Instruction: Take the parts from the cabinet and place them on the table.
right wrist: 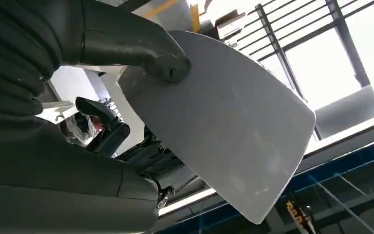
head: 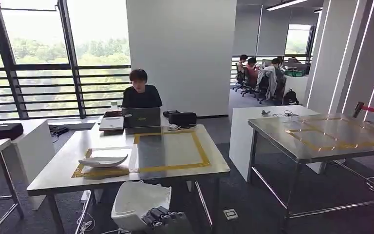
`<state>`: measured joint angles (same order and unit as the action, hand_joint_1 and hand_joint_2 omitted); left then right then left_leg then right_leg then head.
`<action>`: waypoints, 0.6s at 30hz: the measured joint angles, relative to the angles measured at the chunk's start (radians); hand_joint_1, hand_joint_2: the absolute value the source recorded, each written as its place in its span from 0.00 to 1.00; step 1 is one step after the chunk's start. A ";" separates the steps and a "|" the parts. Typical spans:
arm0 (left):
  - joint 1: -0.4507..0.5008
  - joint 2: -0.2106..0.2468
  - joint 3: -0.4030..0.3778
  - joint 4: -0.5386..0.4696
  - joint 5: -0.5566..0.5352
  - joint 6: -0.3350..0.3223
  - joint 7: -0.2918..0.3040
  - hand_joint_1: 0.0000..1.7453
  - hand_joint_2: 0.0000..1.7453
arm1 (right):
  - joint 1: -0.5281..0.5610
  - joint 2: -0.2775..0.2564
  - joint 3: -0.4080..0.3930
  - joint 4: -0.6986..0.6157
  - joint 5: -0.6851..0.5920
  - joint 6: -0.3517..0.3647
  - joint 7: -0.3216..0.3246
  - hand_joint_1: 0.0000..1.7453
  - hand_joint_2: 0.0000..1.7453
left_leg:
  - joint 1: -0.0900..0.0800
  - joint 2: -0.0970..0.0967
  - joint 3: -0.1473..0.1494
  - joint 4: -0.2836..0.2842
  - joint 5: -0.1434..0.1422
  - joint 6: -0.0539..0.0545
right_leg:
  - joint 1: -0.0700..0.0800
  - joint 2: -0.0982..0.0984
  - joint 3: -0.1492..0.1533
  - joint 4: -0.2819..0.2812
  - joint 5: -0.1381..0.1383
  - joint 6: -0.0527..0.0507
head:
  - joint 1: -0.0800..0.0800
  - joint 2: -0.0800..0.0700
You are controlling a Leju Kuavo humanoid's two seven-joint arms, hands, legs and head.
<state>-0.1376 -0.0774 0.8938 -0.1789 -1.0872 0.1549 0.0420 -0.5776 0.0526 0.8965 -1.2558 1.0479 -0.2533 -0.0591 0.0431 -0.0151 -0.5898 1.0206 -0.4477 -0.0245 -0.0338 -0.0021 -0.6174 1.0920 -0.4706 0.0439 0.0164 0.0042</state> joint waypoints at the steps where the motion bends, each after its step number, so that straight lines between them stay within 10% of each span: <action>1: 0.000 0.002 0.000 0.000 0.000 0.000 0.000 0.00 1.00 | 0.000 0.000 0.000 0.000 0.002 0.000 -0.001 1.00 1.00 | 0.001 -0.001 -0.006 0.010 -0.006 -0.011 | -0.003 0.004 0.021 -0.050 -0.006 0.003 | 0.001 0.000; 7: 0.001 0.001 0.000 0.000 0.002 0.000 -0.001 0.00 1.00 | 0.003 -0.002 0.000 -0.010 0.006 0.002 -0.002 1.00 1.00 | 0.003 0.002 -0.015 0.020 -0.018 -0.051 | 0.005 0.004 0.016 -0.047 0.000 -0.054 | -0.006 0.000; 10: 0.001 0.003 0.000 0.000 0.002 0.000 -0.001 0.00 1.00 | 0.004 -0.001 0.000 -0.012 0.008 0.004 -0.003 1.00 1.00 | -0.002 0.007 -0.112 0.224 -0.119 -0.051 | 0.009 0.000 0.016 -0.047 -0.003 -0.065 | -0.011 0.000; 12: 0.005 0.003 0.000 0.000 0.002 0.000 -0.001 0.00 1.00 | 0.007 -0.001 0.000 -0.012 0.009 0.005 -0.003 1.00 1.00 | -0.003 0.007 -0.162 0.318 -0.133 -0.048 | 0.014 -0.001 0.017 -0.047 -0.005 -0.067 | -0.011 0.000; 16: 0.007 0.004 0.000 0.000 0.002 0.000 -0.001 0.00 1.00 | 0.007 0.001 0.000 -0.012 0.009 0.006 -0.003 1.00 1.00 | -0.005 0.016 -0.032 0.041 0.008 -0.036 | 0.014 -0.001 0.029 -0.047 -0.012 -0.058 | -0.011 0.000; 18: 0.005 0.003 0.000 0.000 0.002 0.000 0.000 0.00 1.00 | 0.006 0.002 0.000 -0.012 0.010 0.007 -0.003 1.00 1.00 | -0.014 0.015 -0.019 0.025 -0.009 -0.027 | 0.021 0.000 0.025 -0.046 -0.013 -0.045 | -0.011 0.000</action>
<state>-0.1324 -0.0748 0.8942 -0.1785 -1.0857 0.1549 0.0420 -0.5714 0.0542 0.8968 -1.2680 1.0578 -0.2465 -0.0622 0.0288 0.0004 -0.6087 1.0452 -0.4571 -0.0513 -0.0125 -0.0017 -0.5923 1.0461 -0.4831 -0.0008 0.0057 0.0042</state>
